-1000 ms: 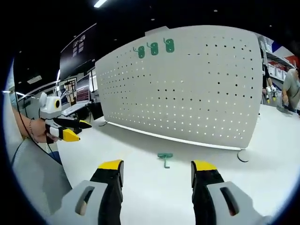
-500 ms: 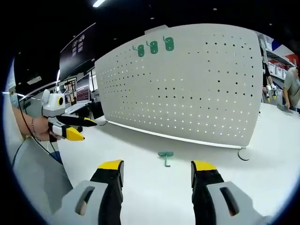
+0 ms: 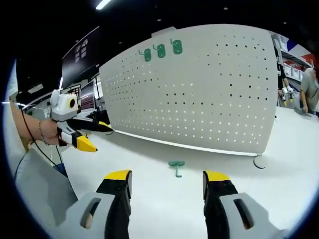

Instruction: Insert the hook assembly into the mounting plate slot until the hook locks in place.

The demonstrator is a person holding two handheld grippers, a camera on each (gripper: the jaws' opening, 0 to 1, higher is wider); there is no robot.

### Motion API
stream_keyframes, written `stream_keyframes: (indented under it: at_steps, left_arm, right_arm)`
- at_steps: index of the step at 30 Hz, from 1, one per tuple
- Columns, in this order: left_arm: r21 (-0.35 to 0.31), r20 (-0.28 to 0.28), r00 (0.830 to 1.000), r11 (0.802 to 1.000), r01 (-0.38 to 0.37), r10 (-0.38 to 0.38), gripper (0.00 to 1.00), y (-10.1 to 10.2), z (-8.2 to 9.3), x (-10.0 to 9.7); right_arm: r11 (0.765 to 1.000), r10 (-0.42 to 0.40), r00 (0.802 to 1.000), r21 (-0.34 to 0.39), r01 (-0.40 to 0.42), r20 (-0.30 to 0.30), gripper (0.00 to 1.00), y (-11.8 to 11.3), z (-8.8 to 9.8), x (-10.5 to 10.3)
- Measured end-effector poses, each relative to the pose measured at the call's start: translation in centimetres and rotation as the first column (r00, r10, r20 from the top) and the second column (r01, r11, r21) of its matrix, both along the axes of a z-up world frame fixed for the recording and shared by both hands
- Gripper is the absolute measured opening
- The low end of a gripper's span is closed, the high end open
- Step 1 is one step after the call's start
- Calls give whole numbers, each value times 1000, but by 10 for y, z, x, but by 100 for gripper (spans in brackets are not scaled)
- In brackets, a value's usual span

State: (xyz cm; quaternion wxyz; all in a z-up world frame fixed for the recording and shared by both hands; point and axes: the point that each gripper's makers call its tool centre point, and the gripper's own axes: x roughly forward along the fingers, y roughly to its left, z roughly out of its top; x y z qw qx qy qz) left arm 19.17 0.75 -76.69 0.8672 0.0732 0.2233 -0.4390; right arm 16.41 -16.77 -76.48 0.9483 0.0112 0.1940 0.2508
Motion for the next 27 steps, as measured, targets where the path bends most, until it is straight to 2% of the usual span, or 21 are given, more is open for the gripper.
stream_keyframes:
  at_steps: [12, 27]
  left_arm:
    - [86, -34, 998, 995, 59, -56, 73, -4, -7, 12]
    - [202, -84, 987, 968, 150, -136, 74, -18, -18, 27]
  right_arm:
    - [1000, -7, 1000, -3, 7, -13, 55, -2, -3, 0]
    - [999, 15, 999, -50, -17, -39, 54, 2, -10, -4]
